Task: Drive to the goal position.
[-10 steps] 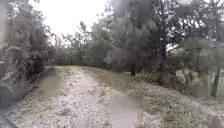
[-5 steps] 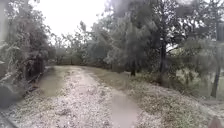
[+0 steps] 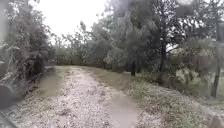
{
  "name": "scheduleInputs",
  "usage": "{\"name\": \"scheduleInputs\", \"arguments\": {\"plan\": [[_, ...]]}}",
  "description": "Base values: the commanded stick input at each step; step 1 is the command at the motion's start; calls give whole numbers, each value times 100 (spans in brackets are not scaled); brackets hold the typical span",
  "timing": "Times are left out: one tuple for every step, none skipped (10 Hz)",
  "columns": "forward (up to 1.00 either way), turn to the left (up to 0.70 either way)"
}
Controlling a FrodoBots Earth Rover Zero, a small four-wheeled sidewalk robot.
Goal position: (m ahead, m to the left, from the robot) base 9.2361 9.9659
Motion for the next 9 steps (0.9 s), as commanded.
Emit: {"name": "scheduleInputs", "arguments": {"plan": [[70,0],[70,0],[70,0],[70,0],[70,0],[70,0],[70,0],[70,0],[70,0]]}}
